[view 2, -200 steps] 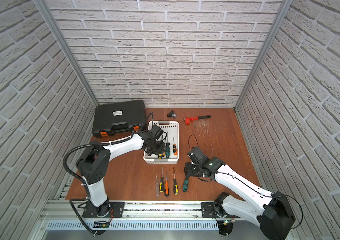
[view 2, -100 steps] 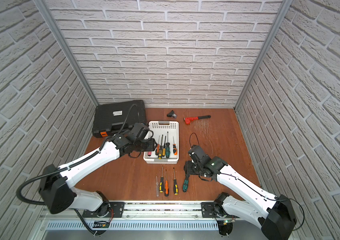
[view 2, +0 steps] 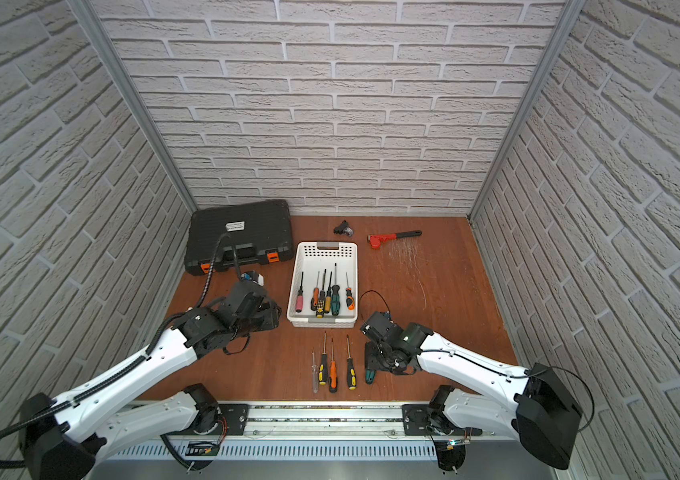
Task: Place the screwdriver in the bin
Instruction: 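Grasp the green-black screwdriver handle with the right gripper while the left arm withdraws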
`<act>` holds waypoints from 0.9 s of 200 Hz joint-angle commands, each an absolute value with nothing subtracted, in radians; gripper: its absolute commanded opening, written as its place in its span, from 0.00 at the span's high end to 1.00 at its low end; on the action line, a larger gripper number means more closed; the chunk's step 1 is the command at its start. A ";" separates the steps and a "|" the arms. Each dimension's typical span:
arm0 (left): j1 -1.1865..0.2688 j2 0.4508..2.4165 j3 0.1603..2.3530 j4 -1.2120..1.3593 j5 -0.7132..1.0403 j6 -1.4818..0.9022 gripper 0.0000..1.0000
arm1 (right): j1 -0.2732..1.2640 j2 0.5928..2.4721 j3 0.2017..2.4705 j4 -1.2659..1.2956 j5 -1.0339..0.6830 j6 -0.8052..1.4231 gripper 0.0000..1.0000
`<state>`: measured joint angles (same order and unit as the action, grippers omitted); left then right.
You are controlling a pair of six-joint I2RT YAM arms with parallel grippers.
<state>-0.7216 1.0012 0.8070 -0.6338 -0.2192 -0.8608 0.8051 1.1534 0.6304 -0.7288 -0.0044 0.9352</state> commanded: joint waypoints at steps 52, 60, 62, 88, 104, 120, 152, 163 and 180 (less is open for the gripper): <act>-0.676 0.934 0.733 -0.627 -0.242 -0.858 0.44 | 0.818 1.293 0.667 -0.670 0.035 0.955 0.52; -0.670 0.927 0.728 -0.626 -0.239 -0.857 0.44 | 0.818 1.306 0.670 -0.665 0.030 0.957 0.53; -0.669 0.925 0.726 -0.626 -0.238 -0.857 0.44 | 0.818 1.311 0.669 -0.665 0.029 0.958 0.53; -0.651 0.904 0.707 -0.630 -0.232 -0.848 0.43 | 0.818 1.344 0.646 -0.640 0.014 0.973 0.55; -0.640 0.892 0.702 -0.641 -0.230 -0.847 0.43 | 0.818 1.354 0.622 -0.610 0.002 0.990 0.60; -0.628 0.877 0.695 -0.645 -0.227 -0.848 0.43 | 0.818 1.367 0.608 -0.586 -0.011 1.001 0.65; -0.614 0.851 0.684 -0.651 -0.227 -0.856 0.43 | 0.818 1.368 0.606 -0.597 -0.007 0.999 0.73; -0.612 0.846 0.684 -0.653 -0.228 -0.859 0.43 | 0.818 1.354 0.603 -0.614 0.002 1.003 0.75; -0.610 0.844 0.686 -0.656 -0.230 -0.860 0.43 | 0.815 1.320 0.599 -0.644 0.019 1.006 0.80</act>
<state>-0.6189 0.8581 0.6941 -0.6491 -0.2199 -0.8577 0.8112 1.3445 0.6350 -0.6144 0.0025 0.9905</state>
